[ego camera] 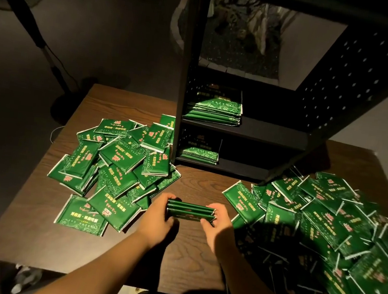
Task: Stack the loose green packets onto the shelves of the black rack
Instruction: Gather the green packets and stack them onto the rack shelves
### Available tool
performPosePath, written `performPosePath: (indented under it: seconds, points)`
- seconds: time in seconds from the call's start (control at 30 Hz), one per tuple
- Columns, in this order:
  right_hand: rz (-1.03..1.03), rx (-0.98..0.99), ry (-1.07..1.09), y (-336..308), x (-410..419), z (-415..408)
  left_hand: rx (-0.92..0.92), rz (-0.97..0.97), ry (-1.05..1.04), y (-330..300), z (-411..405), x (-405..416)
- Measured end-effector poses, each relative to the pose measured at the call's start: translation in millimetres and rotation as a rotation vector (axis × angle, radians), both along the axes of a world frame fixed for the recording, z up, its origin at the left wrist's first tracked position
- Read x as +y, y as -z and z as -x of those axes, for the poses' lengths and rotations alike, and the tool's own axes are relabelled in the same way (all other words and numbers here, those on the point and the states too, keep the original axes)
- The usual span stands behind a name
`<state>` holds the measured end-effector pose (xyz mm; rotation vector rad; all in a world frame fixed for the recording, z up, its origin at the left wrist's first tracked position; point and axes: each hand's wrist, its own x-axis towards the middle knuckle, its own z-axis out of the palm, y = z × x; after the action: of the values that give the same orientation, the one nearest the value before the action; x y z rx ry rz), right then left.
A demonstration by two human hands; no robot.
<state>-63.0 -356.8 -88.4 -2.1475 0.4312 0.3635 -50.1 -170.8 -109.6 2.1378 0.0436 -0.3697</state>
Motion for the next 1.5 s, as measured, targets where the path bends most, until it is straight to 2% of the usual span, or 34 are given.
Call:
performPosePath:
  seconds: [0.2, 0.4, 0.6, 0.73, 0.87, 1.0, 1.13, 1.23, 1.43, 1.5]
  points:
    - [-0.036, 0.148, -0.005, -3.4, 1.3, -6.0, 0.144, -0.067, -0.032, -0.2, -4.9, -1.1]
    - [-0.21, 0.11, 0.095, -31.0, -14.1, -18.9, 0.228, 0.228, -0.062, -4.1, -24.4, 1.1]
    - [-0.388, -0.064, 0.227, -83.8, -20.6, -46.2, 0.018, 0.292, -0.009, -98.4, -48.3, -30.6]
    - [-0.37, -0.213, 0.28, -134.7, -26.2, -61.6, -0.229, 0.238, 0.065, -157.8, -56.0, -52.5]
    - [-0.278, -0.332, 0.291, -181.8, -27.9, -62.4, -0.347, 0.262, 0.094, -199.1, -56.5, -71.8]
    - [-0.251, -0.468, 0.257, -226.8, -37.8, -56.2, -0.368, 0.352, 0.088, -234.2, -62.3, -77.7]
    - [-0.242, -0.622, 0.199, -276.0, -46.6, -47.8, -0.298, 0.569, 0.028, -275.4, -68.6, -78.2]
    - [-0.235, -0.684, 0.194, -301.9, -52.0, -48.7, -0.304, 0.656, 0.011, -299.5, -74.5, -82.6]
    - [-0.166, -0.724, 0.119, -350.9, -65.3, -63.4, -0.302, 0.618, 0.061, -346.5, -88.0, -96.4]
    - [-0.161, -0.74, 0.11, -365.9, -72.1, -70.0, -0.239, 0.713, 0.066, -362.7, -92.7, -101.2]
